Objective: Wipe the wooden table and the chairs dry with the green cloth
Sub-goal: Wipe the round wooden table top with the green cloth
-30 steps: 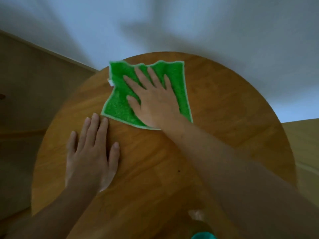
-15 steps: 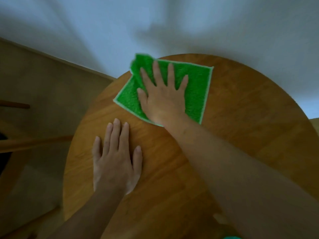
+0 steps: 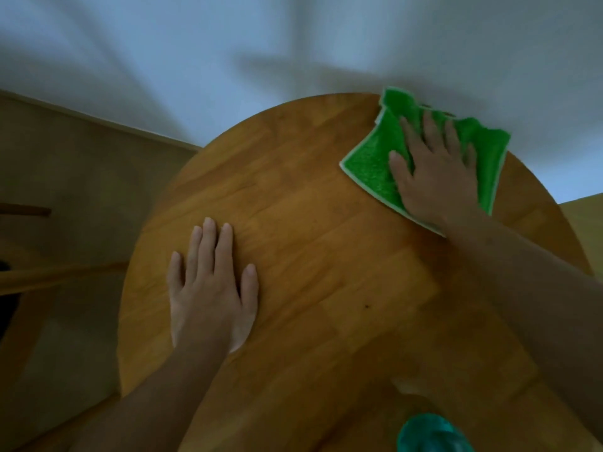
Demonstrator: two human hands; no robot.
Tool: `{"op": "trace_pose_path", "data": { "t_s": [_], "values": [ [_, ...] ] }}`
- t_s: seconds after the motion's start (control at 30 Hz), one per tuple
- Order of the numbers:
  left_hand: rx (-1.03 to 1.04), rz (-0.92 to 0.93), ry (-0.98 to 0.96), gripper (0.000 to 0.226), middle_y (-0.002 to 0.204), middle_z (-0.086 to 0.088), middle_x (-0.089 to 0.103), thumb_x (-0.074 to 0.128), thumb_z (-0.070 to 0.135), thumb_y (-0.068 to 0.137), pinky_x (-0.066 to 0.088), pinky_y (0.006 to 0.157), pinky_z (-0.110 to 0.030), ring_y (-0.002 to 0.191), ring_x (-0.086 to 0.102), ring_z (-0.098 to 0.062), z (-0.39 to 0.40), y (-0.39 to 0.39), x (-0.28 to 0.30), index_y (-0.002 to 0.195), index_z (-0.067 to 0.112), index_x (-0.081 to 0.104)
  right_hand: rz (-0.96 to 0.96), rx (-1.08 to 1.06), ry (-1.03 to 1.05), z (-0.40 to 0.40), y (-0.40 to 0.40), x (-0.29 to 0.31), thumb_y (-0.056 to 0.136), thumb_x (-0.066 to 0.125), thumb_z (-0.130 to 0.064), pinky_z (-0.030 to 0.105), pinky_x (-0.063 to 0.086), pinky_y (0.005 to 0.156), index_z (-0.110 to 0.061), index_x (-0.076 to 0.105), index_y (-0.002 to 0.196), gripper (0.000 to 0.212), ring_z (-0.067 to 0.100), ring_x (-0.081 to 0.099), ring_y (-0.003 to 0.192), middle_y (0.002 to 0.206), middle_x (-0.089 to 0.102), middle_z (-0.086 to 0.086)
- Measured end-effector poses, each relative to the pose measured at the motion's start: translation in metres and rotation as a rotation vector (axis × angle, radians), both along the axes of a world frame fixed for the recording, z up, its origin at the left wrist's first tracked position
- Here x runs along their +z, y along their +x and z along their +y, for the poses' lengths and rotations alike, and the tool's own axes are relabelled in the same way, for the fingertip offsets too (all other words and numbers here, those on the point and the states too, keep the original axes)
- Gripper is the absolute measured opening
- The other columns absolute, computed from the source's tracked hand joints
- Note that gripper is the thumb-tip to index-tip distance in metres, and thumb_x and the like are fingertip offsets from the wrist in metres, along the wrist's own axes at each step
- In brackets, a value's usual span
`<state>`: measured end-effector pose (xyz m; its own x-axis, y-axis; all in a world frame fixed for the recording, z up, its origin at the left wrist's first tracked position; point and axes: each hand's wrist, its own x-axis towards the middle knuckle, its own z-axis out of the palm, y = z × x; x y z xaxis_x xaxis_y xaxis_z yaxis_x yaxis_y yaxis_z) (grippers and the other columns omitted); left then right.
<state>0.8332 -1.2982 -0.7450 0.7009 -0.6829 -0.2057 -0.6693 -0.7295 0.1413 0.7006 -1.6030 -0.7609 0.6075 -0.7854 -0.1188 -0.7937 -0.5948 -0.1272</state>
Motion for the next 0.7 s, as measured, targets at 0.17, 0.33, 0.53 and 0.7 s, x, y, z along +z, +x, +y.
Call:
{"op": "trace_pose_path", "data": {
  "t_s": [0.17,0.33,0.53,0.7],
  "values": [
    [0.011,0.001,-0.006,0.068,0.159,-0.001,0.001,0.010,0.054,0.094,0.002,0.117,-0.042,0.145,-0.007,-0.013,0.000,-0.001,-0.001,0.152,0.018,0.009,-0.038,-0.477,0.012,0.004,-0.066,0.001,0.091,0.015,-0.064,0.064,0.002,0.113,-0.035,0.008,0.153,0.069,0.032,0.002,0.147,0.162,0.004,0.004],
    [0.003,0.003,-0.015,0.068,0.159,-0.003,0.002,0.009,0.054,0.094,0.002,0.117,-0.042,0.145,-0.007,-0.014,0.000,-0.001,-0.001,0.152,0.017,0.010,-0.006,-0.393,0.046,0.012,0.004,0.002,0.091,0.010,-0.064,0.073,-0.003,0.106,-0.029,0.002,0.154,0.072,0.042,-0.005,0.145,0.162,-0.002,0.007],
    [0.003,0.007,-0.046,0.067,0.159,-0.003,0.006,0.014,0.053,0.095,0.004,0.117,-0.043,0.145,-0.003,-0.013,0.000,0.001,-0.002,0.152,0.018,0.013,0.084,0.251,0.010,0.078,0.067,0.004,0.091,0.005,-0.065,0.071,-0.005,0.106,-0.035,-0.003,0.152,0.068,0.041,-0.009,0.145,0.162,-0.009,0.003],
    [0.023,0.030,-0.080,0.065,0.159,0.002,0.005,0.015,0.051,0.094,-0.002,0.116,-0.037,0.143,-0.009,-0.006,0.000,0.001,0.000,0.152,0.022,0.013,0.085,0.717,0.006,0.145,0.046,0.004,0.094,0.011,-0.060,0.067,0.003,0.110,-0.036,0.007,0.153,0.064,0.035,0.002,0.147,0.163,0.003,-0.001]
  ]
}}
